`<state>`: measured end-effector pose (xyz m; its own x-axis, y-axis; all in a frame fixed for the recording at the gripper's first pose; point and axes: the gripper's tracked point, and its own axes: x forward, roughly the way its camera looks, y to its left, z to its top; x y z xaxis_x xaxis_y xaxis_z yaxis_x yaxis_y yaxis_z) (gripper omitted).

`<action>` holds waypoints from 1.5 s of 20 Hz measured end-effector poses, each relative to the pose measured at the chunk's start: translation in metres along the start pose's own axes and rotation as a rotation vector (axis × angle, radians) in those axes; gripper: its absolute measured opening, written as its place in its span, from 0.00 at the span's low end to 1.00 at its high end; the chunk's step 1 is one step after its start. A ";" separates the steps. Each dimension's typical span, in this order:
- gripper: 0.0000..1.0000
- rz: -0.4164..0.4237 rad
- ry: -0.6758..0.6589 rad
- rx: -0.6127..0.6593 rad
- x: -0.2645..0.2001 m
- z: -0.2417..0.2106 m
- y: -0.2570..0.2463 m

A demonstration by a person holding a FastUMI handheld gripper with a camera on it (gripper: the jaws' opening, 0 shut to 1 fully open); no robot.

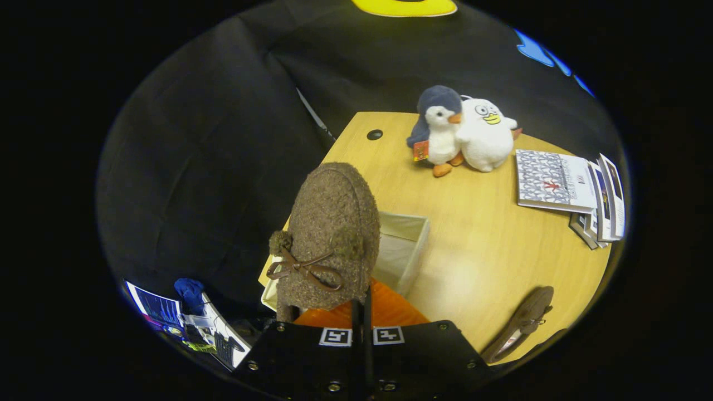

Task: Open the storage box then place both shoes into the box .Put the left shoe in first, then the right shoe, with the right side of both shoes facing outward in a uniform manner.

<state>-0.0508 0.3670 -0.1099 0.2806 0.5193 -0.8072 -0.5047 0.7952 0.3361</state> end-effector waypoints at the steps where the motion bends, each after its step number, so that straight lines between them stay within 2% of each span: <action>1: 0.00 -0.015 0.015 -0.017 0.015 -0.002 0.003; 6: 0.00 -0.112 0.126 -0.086 0.084 -0.028 0.003; 10: 0.00 -0.208 0.211 -0.101 0.126 -0.046 -0.017; 14: 0.00 -0.271 0.268 -0.099 0.152 -0.060 -0.031; 16: 0.01 -0.275 0.288 -0.089 0.156 -0.064 -0.031; 18: 0.06 -0.256 0.278 -0.087 0.154 -0.061 -0.027; 19: 0.17 -0.262 0.271 -0.097 0.148 -0.058 -0.028; 20: 0.19 -0.262 0.268 -0.103 0.143 -0.057 -0.028; 21: 0.20 -0.243 0.263 -0.100 0.136 -0.056 -0.023; 23: 0.30 -0.174 0.241 -0.086 0.119 -0.053 -0.007; 25: 0.40 -0.147 0.198 -0.098 0.093 -0.043 -0.001; 26: 0.41 -0.124 0.171 -0.105 0.079 -0.040 0.004; 27: 0.53 -0.103 0.149 -0.105 0.063 -0.038 0.007; 29: 0.59 -0.077 0.100 -0.085 0.028 -0.036 0.004; 30: 0.59 -0.063 0.081 -0.068 0.015 -0.037 0.002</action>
<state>-0.0774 0.3648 -0.1391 0.2477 0.4399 -0.8632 -0.5434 0.8007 0.2521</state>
